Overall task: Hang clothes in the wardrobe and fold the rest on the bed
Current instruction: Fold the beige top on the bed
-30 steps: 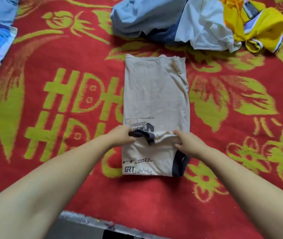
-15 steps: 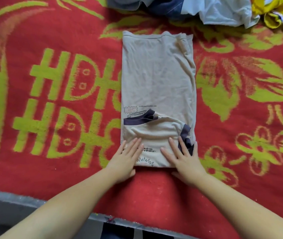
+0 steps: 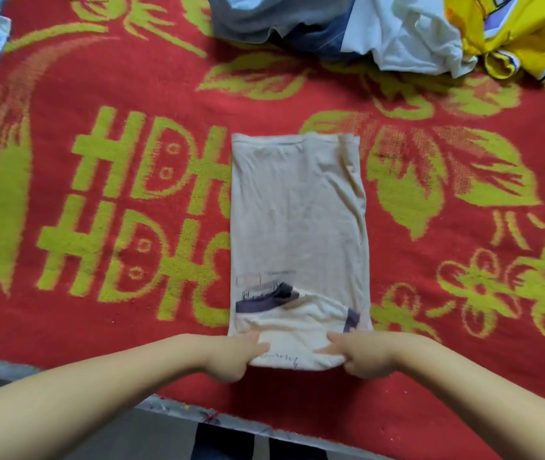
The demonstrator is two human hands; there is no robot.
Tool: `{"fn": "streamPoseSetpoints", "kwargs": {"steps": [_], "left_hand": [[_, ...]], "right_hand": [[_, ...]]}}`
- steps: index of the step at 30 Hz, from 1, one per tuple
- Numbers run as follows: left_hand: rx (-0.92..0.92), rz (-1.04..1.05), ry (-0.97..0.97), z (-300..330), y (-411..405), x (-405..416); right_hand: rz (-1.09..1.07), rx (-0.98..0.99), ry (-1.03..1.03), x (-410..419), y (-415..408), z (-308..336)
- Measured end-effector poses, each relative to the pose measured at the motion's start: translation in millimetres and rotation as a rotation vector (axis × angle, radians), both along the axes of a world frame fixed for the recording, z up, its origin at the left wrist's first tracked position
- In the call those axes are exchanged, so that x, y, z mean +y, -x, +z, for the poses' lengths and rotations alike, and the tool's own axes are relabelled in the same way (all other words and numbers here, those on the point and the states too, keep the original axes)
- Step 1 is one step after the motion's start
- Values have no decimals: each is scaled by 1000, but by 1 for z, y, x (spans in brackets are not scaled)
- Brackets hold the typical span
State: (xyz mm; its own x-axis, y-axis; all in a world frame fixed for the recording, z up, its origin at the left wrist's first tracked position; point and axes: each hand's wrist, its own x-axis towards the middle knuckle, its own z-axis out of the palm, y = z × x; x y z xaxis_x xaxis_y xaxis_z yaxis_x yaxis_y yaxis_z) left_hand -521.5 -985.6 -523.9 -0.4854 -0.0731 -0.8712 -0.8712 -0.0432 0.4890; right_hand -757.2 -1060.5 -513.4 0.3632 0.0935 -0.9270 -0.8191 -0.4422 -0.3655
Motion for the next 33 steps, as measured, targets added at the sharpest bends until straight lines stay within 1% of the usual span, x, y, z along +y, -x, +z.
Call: {"fn": "streamPoseSetpoints", "kwargs": {"steps": [1, 3, 5, 7, 9, 12, 13, 14, 15, 16, 17, 18, 19, 20, 21, 22, 23, 25, 28, 31, 33], "left_hand": [[35, 30, -76, 3, -1, -2], [78, 134, -141, 7, -7, -12], [64, 292, -203, 12, -20, -35], [44, 486, -195, 10, -36, -66], [12, 662, -86, 3, -53, -99], [-92, 888, 126, -13, -67, -141], [-153, 945, 259, -22, -68, -149], [-232, 979, 452, -27, -66, -152], [-295, 969, 667, -31, -61, -150], [-317, 907, 860, -33, -52, -141], [-305, 797, 997, -37, -41, -127], [-279, 640, 1081, -42, -27, -107], [-249, 461, 1119, -47, -12, -83], [-226, 277, 1101, -52, 1, -59], [-211, 139, 1041, -58, 10, -36], [-219, 55, 965, -65, 14, -18], [-244, 23, 902, -73, 15, -6], [-318, 39, 873, -82, 7, -4], [-401, 49, 893, -84, 0, -17], [-377, 61, 832, -77, -1, -25], [-315, 23, 709, -61, -4, -26]], "right_hand": [[-10, 12, -64, -1, -1, 7], [-13, 7, -137, -15, -6, 18], [-48, -15, -98, -43, -12, 23], [-190, -48, -26, -77, -16, 19], [-312, -94, 92, -110, -20, 10], [-484, -163, 388, -142, -32, -8], [-541, -197, 516, -146, -37, -14], [-580, -230, 650, -146, -41, -20], [-588, -264, 772, -141, -44, -24], [-558, -307, 868, -130, -47, -28], [-492, -353, 926, -115, -47, -32], [-402, -388, 936, -95, -47, -37], [-307, -405, 904, -72, -45, -42], [-219, -402, 847, -48, -41, -48], [-141, -378, 784, -28, -34, -54], [-68, -329, 735, -12, -24, -61], [-14, -263, 719, -1, -14, -68], [35, -165, 783, -2, 3, -78], [70, -131, 867, -17, 0, -84], [19, -114, 835, -25, -11, -77], [12, -108, 755, -25, -11, -60]]}}
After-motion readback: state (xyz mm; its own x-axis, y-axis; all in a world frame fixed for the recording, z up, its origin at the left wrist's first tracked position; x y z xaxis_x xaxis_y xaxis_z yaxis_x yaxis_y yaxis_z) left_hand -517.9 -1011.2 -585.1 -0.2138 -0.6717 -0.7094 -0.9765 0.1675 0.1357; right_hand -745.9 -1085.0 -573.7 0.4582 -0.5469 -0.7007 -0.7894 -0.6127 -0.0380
